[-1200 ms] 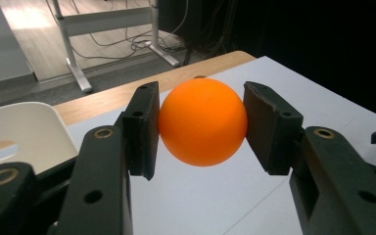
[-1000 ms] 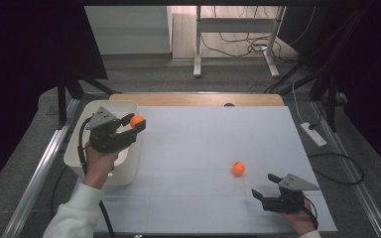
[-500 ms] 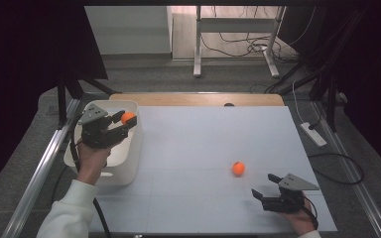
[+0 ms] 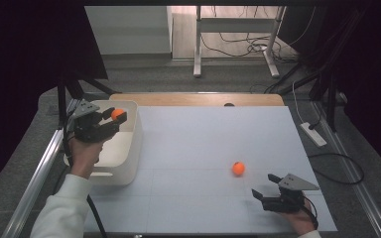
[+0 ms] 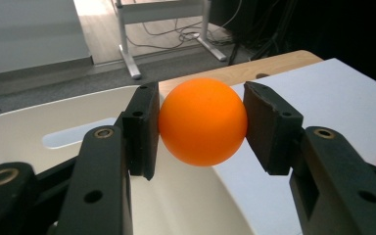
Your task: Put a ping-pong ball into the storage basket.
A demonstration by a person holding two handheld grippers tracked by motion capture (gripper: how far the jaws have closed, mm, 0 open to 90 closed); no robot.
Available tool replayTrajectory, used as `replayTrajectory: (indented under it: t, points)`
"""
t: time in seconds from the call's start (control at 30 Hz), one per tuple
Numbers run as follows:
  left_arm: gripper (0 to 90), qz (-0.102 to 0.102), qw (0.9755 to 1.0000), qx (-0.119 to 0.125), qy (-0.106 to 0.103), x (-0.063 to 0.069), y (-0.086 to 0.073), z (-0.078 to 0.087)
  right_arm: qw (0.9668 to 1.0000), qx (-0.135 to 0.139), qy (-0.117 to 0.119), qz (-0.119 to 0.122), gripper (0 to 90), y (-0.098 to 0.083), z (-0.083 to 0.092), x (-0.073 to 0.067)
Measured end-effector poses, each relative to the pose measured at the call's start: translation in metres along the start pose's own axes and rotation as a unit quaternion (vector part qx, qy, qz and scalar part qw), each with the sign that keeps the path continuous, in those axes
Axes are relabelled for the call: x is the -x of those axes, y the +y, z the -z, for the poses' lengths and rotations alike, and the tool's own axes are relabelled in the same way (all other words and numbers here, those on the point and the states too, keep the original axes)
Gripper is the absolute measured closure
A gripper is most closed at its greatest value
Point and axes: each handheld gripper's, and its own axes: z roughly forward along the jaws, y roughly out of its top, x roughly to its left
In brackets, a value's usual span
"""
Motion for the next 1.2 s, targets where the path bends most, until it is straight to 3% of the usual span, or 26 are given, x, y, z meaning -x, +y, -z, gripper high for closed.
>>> replayTrajectory:
  t: [0.7,0.97,1.2]
  points:
    - [50.2,0.014,0.999,-0.037,0.021,-0.02,0.005,-0.024,1.0,-0.002,-0.002,-0.002,15.2,0.0,0.0,0.001]
    - [50.1,0.025,0.9965,-0.076,0.024,-0.029,0.002,-0.041,1.0,-0.002,-0.004,-0.003,15.3,-0.001,0.0,0.002]
    - [50.0,0.025,0.9956,-0.088,0.019,-0.031,0.0,-0.045,1.0,-0.003,-0.005,-0.002,15.3,-0.001,0.0,0.003]
